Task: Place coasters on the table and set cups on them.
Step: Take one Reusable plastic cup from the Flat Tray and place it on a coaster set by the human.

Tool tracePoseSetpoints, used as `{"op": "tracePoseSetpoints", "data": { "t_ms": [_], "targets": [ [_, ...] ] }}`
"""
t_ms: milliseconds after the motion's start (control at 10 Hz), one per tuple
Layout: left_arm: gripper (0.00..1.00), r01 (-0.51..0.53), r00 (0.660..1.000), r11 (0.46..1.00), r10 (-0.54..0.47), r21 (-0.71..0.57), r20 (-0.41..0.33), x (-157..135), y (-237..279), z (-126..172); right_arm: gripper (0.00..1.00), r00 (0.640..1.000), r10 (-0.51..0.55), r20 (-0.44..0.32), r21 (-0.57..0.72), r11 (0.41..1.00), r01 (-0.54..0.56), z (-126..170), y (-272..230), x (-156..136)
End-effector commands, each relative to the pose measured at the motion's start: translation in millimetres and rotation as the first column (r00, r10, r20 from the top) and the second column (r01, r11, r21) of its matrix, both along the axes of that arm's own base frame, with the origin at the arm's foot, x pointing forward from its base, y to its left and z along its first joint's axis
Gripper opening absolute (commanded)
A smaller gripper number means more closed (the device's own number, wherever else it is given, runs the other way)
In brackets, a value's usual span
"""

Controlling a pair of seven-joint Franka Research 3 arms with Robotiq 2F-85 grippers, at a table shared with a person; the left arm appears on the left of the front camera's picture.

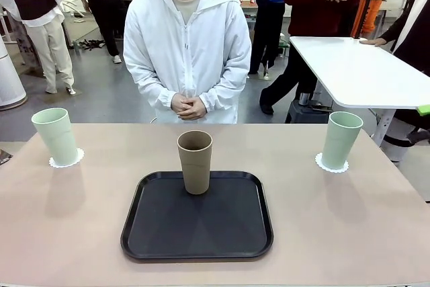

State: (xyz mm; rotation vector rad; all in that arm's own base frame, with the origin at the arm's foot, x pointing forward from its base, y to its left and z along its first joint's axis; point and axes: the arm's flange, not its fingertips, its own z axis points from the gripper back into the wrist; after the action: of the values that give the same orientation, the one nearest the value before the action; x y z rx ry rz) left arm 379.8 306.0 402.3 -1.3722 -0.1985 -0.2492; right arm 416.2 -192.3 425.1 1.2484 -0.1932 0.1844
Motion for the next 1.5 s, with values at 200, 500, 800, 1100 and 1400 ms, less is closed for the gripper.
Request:
{"op": "tracePoseSetpoints", "data": {
  "t_ms": [200, 500, 800, 1100, 1400],
  "targets": [
    [1.0, -0.003, 1.0, 1.0, 0.003, 0.008, -0.004, -0.6, 0.4, 2.3, 1.0, 0.959, 0.075, 0.273, -0.233, 0.972, -0.009, 112.9, 115.0, 10.4],
    [1.0, -0.003, 1.0, 1.0, 0.003, 0.008, -0.004, -0.6, 0.4, 2.3, 1.0, 0.821, 0.325, 0.47, -0.455, 0.886, -0.09, 125.7, 219.7, 27.9],
    [1.0, -0.003, 1.0, 1.0, 0.003, 0.008, -0.004, -0.6, 0.4, 2.3, 1.0, 0.628, 0.56, 0.54, -0.623, 0.768, -0.148, 85.7, 301.3, 29.9],
    [1.0, -0.003, 1.0, 1.0, 0.003, 0.008, -0.004, -0.6, 0.4, 2.3, 1.0, 0.556, 0.684, 0.472, -0.7, 0.674, -0.235, 44.0, 337.9, 25.0],
    [1.0, -0.003, 1.0, 1.0, 0.003, 0.008, -0.004, -0.6, 0.4, 2.3, 1.0, 0.489, 0.755, 0.437, -0.735, 0.613, -0.289, 7.6, 355.2, 15.7]
  ]
}}
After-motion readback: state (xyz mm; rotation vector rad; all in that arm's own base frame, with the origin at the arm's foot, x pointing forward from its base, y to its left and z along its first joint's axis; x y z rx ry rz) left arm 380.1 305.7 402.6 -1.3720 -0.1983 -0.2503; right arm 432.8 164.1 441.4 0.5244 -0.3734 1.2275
